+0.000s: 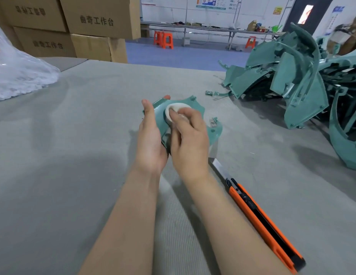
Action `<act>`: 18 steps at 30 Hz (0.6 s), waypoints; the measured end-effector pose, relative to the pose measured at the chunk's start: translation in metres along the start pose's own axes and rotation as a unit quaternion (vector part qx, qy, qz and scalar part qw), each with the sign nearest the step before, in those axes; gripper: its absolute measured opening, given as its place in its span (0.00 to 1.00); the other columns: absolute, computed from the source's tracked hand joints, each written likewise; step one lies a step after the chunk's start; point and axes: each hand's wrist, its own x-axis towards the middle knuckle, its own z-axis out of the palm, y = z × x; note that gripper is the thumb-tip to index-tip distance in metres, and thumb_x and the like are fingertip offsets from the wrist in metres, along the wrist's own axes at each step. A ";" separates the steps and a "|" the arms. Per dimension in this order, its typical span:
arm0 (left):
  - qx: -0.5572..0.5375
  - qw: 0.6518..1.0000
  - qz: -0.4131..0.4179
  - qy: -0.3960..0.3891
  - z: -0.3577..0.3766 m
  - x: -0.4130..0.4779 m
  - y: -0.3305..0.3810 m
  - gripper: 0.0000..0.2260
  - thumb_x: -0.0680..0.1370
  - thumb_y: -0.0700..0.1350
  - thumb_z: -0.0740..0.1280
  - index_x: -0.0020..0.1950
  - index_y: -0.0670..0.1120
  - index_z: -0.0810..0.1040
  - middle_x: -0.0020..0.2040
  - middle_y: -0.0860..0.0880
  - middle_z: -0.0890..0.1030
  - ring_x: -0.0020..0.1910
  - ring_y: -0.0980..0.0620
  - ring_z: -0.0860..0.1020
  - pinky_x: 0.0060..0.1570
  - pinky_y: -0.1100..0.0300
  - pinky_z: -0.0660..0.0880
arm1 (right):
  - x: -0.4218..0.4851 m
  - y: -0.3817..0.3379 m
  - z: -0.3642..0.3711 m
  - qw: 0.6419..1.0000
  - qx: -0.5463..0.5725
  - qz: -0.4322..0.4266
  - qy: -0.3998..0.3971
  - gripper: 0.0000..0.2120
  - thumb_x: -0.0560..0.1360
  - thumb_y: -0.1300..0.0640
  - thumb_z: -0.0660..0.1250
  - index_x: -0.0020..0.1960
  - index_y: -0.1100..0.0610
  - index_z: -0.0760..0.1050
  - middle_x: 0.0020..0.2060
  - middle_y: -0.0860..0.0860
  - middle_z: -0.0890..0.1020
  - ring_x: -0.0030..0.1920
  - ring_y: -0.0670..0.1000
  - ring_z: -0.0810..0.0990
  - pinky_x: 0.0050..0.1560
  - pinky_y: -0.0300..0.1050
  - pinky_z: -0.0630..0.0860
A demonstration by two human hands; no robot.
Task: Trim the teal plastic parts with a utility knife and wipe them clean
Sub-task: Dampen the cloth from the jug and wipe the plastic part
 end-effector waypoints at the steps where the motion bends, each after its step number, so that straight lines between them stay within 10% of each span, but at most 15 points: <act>1: 0.004 1.000 0.004 0.002 0.000 -0.001 0.001 0.22 0.81 0.61 0.52 0.54 0.50 0.80 0.48 0.48 0.85 0.50 0.50 0.83 0.49 0.57 0.79 | 0.002 0.001 0.000 1.000 0.011 0.011 0.004 0.13 0.77 0.67 0.63 0.59 0.64 0.80 0.55 0.59 0.78 0.53 0.59 0.77 0.57 0.38 0.72; 7: 0.140 0.987 0.079 0.006 0.011 -0.006 0.004 0.21 0.81 0.60 0.53 0.49 0.51 0.82 0.47 0.50 0.85 0.49 0.51 0.83 0.49 0.56 0.79 | 0.021 0.015 -0.027 0.992 0.036 0.097 0.075 0.18 0.81 0.63 0.60 0.71 0.65 0.69 0.67 0.58 0.70 0.65 0.46 0.67 0.61 0.19 0.55; 12: 0.250 0.959 0.131 -0.030 0.021 -0.017 0.008 0.19 0.78 0.61 0.55 0.44 0.56 0.84 0.47 0.53 0.85 0.52 0.51 0.82 0.59 0.47 0.76 | 0.028 0.026 -0.041 0.994 0.005 0.083 0.065 0.12 0.79 0.66 0.61 0.61 0.65 0.76 0.55 0.59 0.79 0.51 0.42 0.71 0.53 0.21 0.61; 18: 0.336 0.920 0.195 -0.050 0.025 -0.021 0.005 0.16 0.82 0.55 0.57 0.50 0.51 0.83 0.43 0.59 0.83 0.45 0.62 0.79 0.51 0.65 0.73 | 0.031 0.023 -0.045 0.975 0.021 0.214 0.057 0.05 0.81 0.58 0.60 0.49 0.58 0.72 0.40 0.49 0.76 0.39 0.48 0.72 0.42 0.41 0.64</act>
